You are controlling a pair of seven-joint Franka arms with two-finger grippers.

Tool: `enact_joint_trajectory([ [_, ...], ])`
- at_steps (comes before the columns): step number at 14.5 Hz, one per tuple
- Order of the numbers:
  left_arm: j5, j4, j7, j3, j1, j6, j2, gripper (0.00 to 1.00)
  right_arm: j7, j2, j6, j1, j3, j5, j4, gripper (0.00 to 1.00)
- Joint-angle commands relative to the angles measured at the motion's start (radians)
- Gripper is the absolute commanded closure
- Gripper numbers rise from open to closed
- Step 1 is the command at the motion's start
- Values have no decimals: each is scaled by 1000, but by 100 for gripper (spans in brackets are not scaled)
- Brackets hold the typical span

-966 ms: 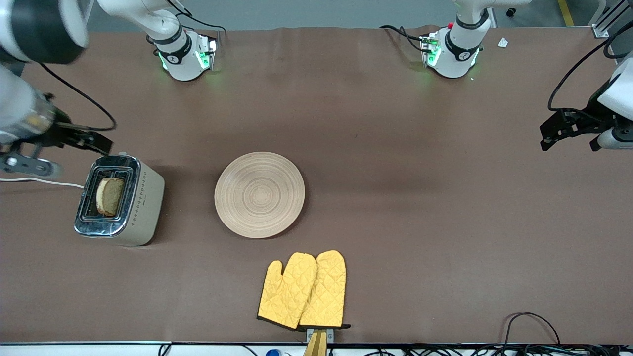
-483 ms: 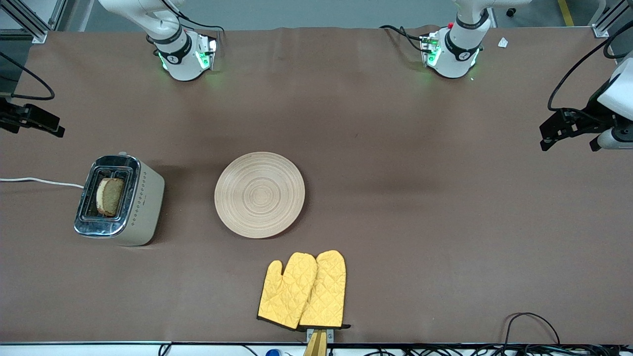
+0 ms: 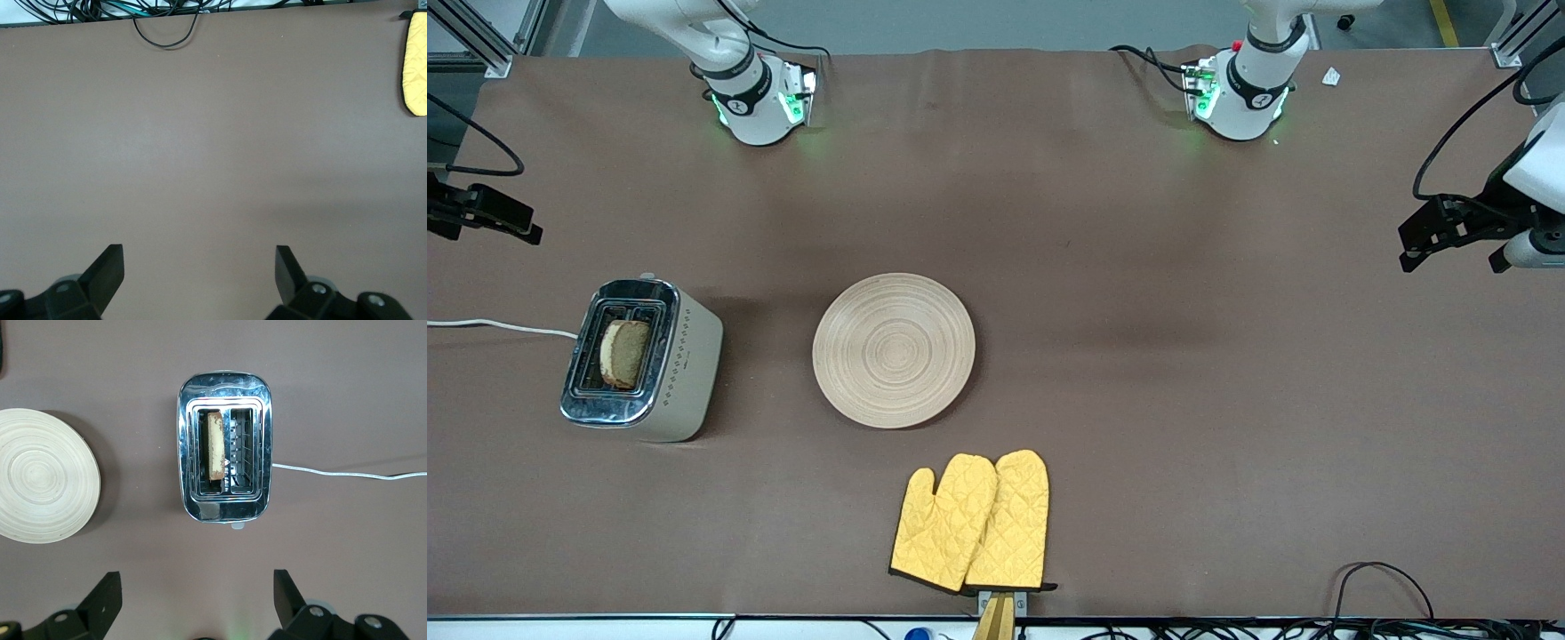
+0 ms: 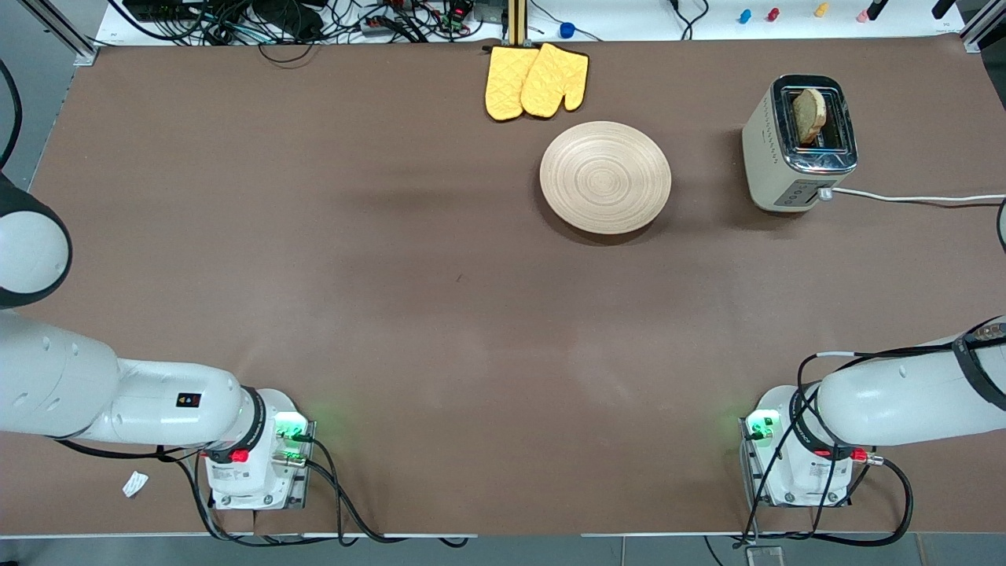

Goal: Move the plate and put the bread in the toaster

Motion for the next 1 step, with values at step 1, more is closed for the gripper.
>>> enact_joint_trajectory([
  [1,11,11,-9,-2,-2,4,2,0,-33,-26,12,-26,10,18,-35,0],
])
